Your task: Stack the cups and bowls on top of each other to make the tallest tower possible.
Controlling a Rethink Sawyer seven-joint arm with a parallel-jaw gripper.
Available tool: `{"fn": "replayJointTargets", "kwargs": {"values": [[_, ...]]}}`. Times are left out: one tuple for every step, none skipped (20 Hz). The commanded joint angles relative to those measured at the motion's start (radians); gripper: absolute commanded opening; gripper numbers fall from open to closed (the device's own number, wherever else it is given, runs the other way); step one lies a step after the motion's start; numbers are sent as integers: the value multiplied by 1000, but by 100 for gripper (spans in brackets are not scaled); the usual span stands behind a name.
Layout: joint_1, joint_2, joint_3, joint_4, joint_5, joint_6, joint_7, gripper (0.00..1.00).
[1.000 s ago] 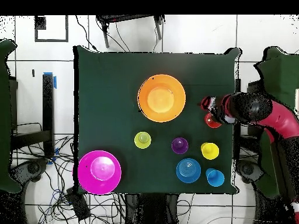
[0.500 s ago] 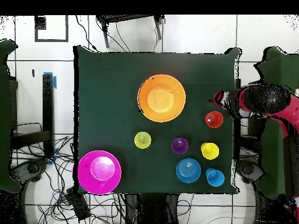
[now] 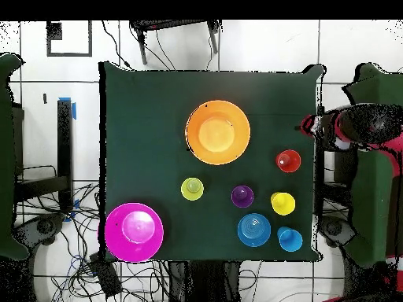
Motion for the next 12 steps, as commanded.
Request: {"fn": "replayJointTargets", "kwargs": {"values": [[83, 1, -26, -17, -119, -39, -291, 100], [86, -9, -28, -1, -127, -58, -280, 100], [89, -12, -28, 6, -131, -65, -272, 100], [93, -22, -31, 21, -139, -81, -258, 100], [96, -26, -33, 24, -143, -85, -252, 100], [104, -37, -38, 36, -155, -98, -242, 100], [108, -42, -40, 45, -161, -107, -237, 100], [114, -49, -42, 54, -170, -114, -233, 100], [116, -52, -44, 61, -170, -115, -227, 100], [118, -55, -47, 75, -167, -117, -211, 100], [120, -58, -50, 84, -165, -121, -200, 100], [127, -57, -53, 86, -163, -119, -184, 100]]}}
